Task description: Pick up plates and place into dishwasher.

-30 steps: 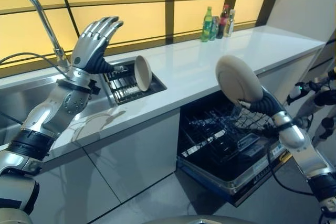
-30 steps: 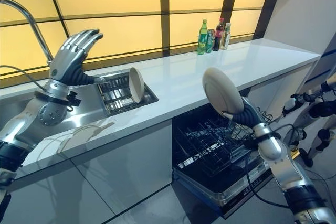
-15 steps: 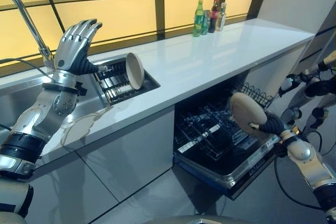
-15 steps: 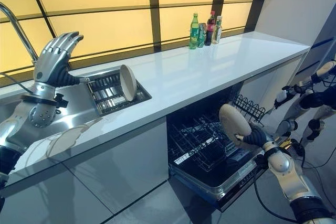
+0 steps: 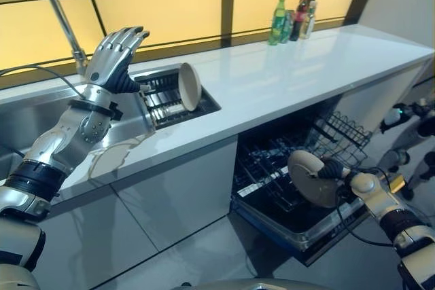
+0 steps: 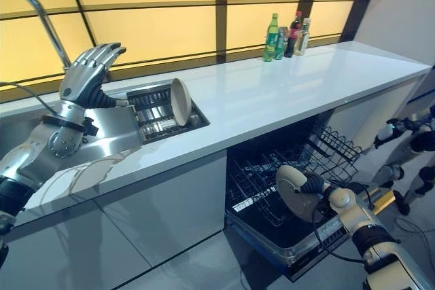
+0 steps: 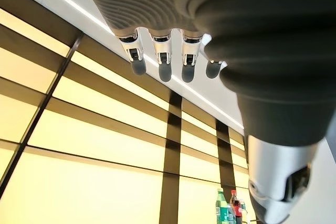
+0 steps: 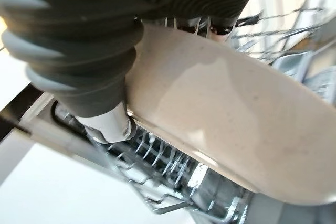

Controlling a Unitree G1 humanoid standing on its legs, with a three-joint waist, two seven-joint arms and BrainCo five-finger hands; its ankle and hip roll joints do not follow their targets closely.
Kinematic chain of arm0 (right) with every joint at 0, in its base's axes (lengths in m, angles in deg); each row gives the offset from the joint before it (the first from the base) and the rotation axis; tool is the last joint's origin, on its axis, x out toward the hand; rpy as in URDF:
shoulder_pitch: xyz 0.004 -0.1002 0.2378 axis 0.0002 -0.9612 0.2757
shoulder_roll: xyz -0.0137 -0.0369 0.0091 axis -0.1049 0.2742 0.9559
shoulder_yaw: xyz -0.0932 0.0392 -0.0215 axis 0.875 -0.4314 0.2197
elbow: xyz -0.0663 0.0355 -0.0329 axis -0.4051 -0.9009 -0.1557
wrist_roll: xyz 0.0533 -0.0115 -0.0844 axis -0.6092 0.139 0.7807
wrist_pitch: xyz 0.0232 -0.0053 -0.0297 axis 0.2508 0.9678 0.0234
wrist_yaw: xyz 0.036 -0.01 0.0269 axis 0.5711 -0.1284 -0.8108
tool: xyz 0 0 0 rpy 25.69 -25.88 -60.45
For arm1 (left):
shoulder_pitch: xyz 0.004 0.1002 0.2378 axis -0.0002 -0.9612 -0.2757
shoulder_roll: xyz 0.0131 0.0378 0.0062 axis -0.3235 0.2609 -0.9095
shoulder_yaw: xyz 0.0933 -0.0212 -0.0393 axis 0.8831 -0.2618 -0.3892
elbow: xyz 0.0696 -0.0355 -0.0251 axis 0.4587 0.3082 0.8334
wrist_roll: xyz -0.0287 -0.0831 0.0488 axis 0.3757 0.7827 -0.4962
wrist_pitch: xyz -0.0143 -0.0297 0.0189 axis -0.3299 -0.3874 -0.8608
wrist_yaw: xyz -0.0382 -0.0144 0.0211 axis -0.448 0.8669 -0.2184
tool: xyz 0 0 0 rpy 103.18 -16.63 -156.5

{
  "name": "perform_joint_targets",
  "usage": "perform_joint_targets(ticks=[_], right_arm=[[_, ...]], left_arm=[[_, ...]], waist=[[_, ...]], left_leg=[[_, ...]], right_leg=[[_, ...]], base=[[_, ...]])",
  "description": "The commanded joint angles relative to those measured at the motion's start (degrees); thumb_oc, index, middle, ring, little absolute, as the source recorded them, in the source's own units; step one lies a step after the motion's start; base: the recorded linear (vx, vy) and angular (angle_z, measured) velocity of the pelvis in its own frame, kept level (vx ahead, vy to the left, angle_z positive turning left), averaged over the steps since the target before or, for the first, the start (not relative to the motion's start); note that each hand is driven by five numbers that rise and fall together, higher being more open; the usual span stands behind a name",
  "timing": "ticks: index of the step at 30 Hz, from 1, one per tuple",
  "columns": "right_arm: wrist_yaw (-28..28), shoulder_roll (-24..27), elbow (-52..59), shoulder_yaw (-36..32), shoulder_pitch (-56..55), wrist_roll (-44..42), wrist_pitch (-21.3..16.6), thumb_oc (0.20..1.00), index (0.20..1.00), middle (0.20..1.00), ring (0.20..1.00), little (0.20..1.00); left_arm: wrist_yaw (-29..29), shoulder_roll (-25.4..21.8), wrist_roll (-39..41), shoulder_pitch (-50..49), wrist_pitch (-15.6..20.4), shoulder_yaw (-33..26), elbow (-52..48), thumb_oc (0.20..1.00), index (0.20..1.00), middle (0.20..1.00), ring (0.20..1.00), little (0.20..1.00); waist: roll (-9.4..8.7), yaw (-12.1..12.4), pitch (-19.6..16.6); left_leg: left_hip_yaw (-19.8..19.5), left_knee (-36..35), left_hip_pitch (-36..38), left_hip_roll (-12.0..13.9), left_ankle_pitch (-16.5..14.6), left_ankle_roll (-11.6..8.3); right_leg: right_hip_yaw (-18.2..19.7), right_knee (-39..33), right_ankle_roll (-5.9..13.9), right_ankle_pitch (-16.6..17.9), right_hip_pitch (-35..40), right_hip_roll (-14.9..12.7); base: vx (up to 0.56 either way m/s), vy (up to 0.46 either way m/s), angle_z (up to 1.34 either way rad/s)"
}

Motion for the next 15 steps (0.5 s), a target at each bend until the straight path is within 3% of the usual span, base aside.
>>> perform_joint_targets(ticks=[1, 7, 15], right_arm=[[-0.2, 0.7, -4.4, 2.6, 12.1, -2.2, -0.8, 0.200, 0.200, 0.200, 0.200, 0.200], [0.5, -0.7, -9.1, 4.3, 16.3, -1.2, -1.6, 0.200, 0.200, 0.200, 0.200, 0.200], [-1.3, -1.3, -15.0, 5.1, 19.2, 0.9, 0.4, 0.200, 0.200, 0.200, 0.200, 0.200]], left_arm=[[0.1, 0.3, 1.9, 10.2, -0.3, 1.9, 1.3, 1.000, 1.000, 1.000, 1.000, 1.000], [0.0, 1.1, 1.9, 13.7, -0.9, 3.5, 1.6, 1.000, 1.000, 1.000, 1.000, 1.000], [1.0, 0.8, 1.6, 17.6, -1.6, 4.7, 0.7, 1.000, 1.000, 1.000, 1.000, 1.000]], waist=[[1.74, 2.1, 3.6], [2.46, 2.8, 5.7], [3.67, 3.2, 8.9]], left_leg=[[2.7, 0.5, 0.0, -8.0, -8.9, 4.73], [1.8, 0.5, -1.6, -8.2, -8.0, 4.59], [0.9, 0.5, -3.8, -8.2, -6.7, 4.21]], right_leg=[[-0.8, 0.6, 2.52, -7.9, 1.8, 1.1], [-1.1, 0.6, 2.17, -7.6, 0.8, 1.0], [-1.5, 0.6, 1.85, -7.1, -0.9, 0.7]], base=[[-0.02, -0.006, 0.11], [-0.06, 0.002, 0.09], [-0.05, 0.013, 0.07]])
